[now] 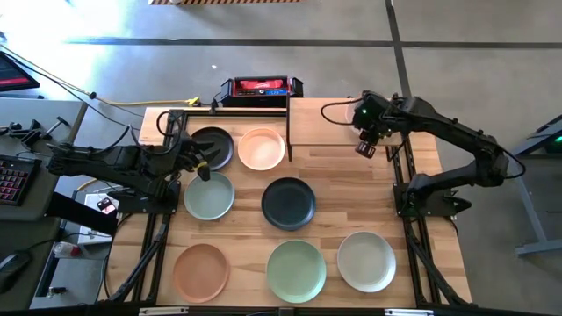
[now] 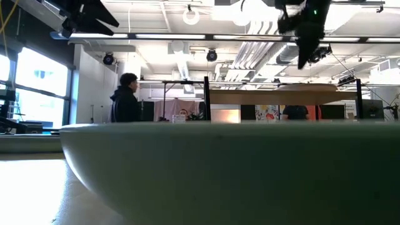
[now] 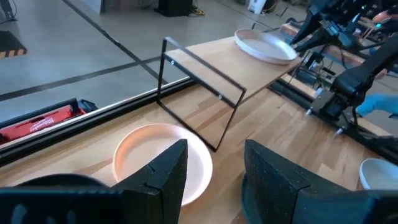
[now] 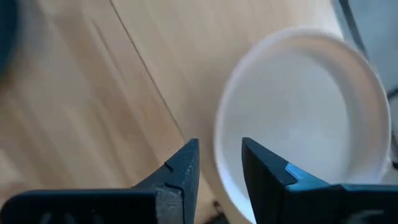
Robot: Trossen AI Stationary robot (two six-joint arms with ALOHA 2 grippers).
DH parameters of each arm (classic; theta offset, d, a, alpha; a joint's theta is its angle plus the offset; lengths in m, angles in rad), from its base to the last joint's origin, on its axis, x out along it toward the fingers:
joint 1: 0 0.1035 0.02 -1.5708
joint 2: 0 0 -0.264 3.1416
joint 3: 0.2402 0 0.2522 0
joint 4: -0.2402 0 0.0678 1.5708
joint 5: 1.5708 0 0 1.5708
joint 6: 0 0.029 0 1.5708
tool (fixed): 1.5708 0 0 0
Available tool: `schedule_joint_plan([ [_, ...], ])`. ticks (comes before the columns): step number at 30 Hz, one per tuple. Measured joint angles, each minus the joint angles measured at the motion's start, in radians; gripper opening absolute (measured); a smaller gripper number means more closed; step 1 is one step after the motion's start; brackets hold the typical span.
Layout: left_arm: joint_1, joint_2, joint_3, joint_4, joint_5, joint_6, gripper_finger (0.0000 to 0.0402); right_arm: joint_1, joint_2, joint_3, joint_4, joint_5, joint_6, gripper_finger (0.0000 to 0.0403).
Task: Place and stack plates onto a shelf
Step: Stack the orange plate on top of the white plate on the shelf
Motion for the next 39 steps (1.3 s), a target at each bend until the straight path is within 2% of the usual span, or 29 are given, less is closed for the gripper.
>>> schedule_joint_plan([
  [8, 0.006, 0.099, 0.0, 0.245, 0.005, 0.265, 0.0147, 0.047, 0.0, 0.158, -0.004, -0.16, 0.117, 0.0097],
  [15, 0.086, 0.186, 0.0, 0.331, 0.169, 0.399, 0.0147, 0.111, 0.0, 0.282, -0.007, -0.208, 0.173, 0.0097],
  [22, 0.198, 0.261, 0.003, 0.332, 0.343, 0.477, 0.0147, 0.18, 0.0, 0.389, -0.005, -0.208, 0.226, 0.0097],
  [28, 0.285, 0.353, 0.046, 0.32, 0.476, 0.6, 0.0147, 0.22, 0.0, 0.407, -0.003, -0.202, 0.271, 0.0097],
  [33, 0.339, 0.459, 0.071, 0.258, 0.532, 0.7, 0.0147, 0.237, 0.002, 0.407, -0.003, -0.194, 0.293, 0.0097],
  [39, 0.368, 0.585, 0.072, 0.236, 0.582, 0.728, 0.0147, 0.237, 0.002, 0.407, -0.003, -0.194, 0.297, 0.0097],
])
